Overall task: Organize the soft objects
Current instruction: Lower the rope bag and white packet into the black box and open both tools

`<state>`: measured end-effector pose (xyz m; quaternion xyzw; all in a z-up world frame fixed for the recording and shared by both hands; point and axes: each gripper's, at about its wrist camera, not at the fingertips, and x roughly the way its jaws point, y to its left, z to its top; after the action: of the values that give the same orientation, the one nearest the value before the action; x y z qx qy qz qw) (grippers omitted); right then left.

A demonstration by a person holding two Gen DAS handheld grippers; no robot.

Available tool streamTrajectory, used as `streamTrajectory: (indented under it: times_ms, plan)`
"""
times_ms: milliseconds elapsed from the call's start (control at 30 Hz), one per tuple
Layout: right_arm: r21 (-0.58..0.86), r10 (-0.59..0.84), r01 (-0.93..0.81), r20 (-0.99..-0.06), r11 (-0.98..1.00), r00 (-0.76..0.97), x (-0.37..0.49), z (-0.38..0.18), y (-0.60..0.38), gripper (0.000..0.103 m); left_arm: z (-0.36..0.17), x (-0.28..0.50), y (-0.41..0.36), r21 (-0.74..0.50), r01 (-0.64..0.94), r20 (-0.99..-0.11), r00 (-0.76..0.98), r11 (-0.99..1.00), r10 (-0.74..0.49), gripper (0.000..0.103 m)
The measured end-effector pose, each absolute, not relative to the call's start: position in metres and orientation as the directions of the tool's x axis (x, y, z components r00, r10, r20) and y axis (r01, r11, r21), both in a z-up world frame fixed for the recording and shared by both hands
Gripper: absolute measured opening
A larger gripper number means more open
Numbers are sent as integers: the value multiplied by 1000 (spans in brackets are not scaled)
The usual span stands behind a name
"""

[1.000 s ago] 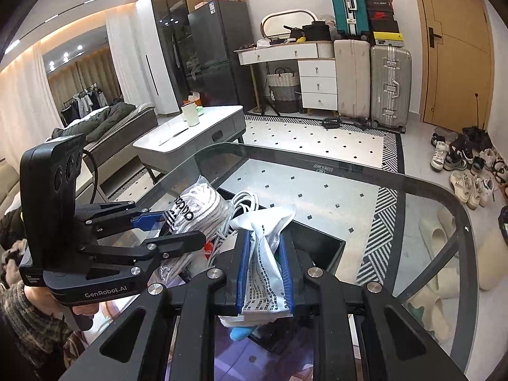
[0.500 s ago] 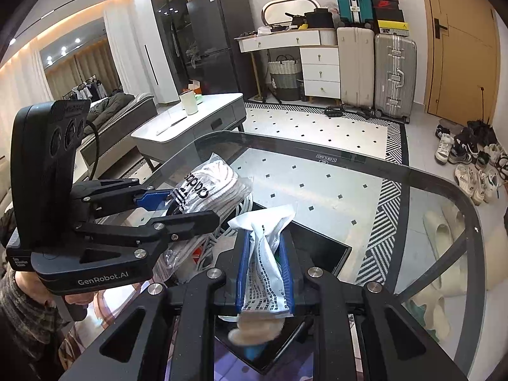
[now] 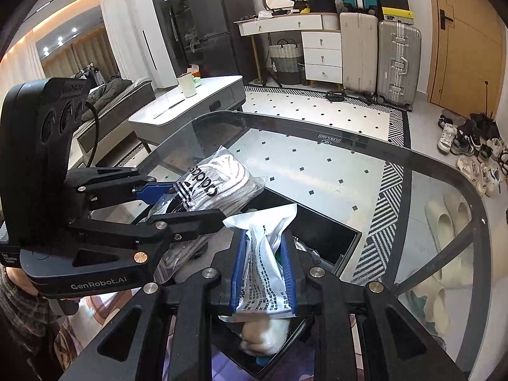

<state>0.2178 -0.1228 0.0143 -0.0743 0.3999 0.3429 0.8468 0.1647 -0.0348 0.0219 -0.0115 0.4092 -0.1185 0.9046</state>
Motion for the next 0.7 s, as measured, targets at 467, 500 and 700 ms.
streamTrajectory:
  times_ms: [467, 500, 700]
  plan:
    - [143, 533, -646, -709, 750, 462, 205, 25, -133, 49, 28, 158, -46, -52, 238, -749, 633, 970, -196, 51]
    - [145, 535, -644, -705, 751, 465, 203, 26, -135, 49, 29, 157, -47, -43, 238, -749, 635, 970, -189, 55]
    - [146, 535, -629, -688, 764, 490, 195, 37, -143, 65, 39, 150, -46, -37, 239, -733, 653, 970, -189, 67]
